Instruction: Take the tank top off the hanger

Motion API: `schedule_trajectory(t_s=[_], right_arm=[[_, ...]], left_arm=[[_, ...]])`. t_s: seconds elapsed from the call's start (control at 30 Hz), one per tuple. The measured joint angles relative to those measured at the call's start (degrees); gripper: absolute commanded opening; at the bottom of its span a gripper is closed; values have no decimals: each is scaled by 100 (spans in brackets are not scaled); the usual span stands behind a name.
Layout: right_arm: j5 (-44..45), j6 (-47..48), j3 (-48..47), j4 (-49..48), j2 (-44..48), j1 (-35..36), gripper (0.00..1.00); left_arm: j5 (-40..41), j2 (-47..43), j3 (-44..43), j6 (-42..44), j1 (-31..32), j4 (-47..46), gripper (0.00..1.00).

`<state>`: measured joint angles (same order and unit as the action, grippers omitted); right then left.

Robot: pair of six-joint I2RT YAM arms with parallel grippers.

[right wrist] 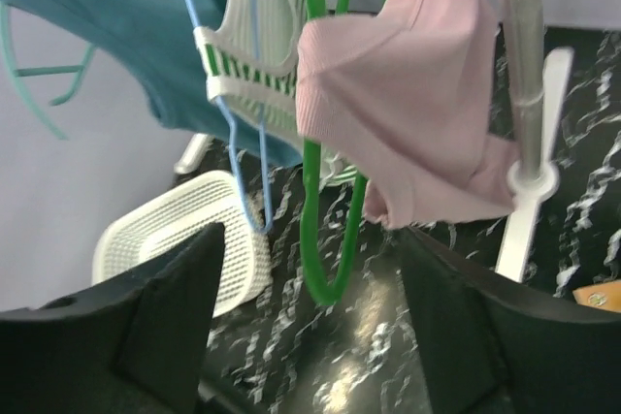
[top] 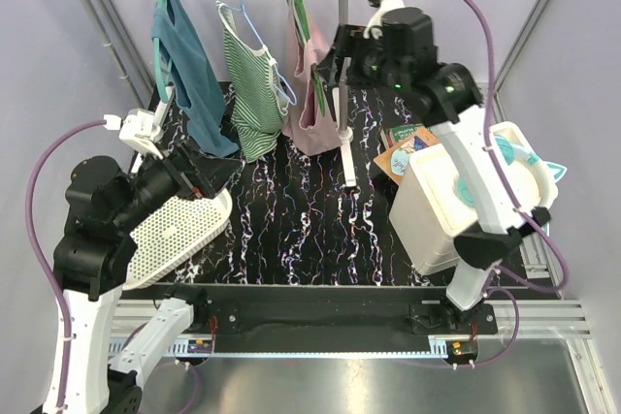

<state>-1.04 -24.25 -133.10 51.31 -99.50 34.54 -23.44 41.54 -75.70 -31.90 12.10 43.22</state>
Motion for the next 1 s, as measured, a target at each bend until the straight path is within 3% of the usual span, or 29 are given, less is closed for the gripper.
schedule_trajectory(t_s=[0.2, 0.4, 0.53, 0.57, 0.63, 1.0], right_arm=[[684, 527, -994, 17, -1110, 369, 72], [1102, 852, -1266, 55, -1781, 535, 45], [1364, 1073, -1351, 87, -1963, 599, 21], [1408, 1134, -1375, 87, -1963, 625, 7], [1528, 1261, -1484, 81, -1963, 675, 0], [2026, 1550, -1644, 35, -1788, 992, 0]], left_arm=[[-31, -238, 214, -7, 0, 0, 99], [-59, -332, 538, -251, 0, 2, 98], [-262, -326, 682, -413, 0, -7, 98], [-330, -319, 691, -426, 0, 0, 98], [-422, -315, 693, -446, 0, -15, 98], [-1102, 334, 424, -479, 192, -245, 99]])
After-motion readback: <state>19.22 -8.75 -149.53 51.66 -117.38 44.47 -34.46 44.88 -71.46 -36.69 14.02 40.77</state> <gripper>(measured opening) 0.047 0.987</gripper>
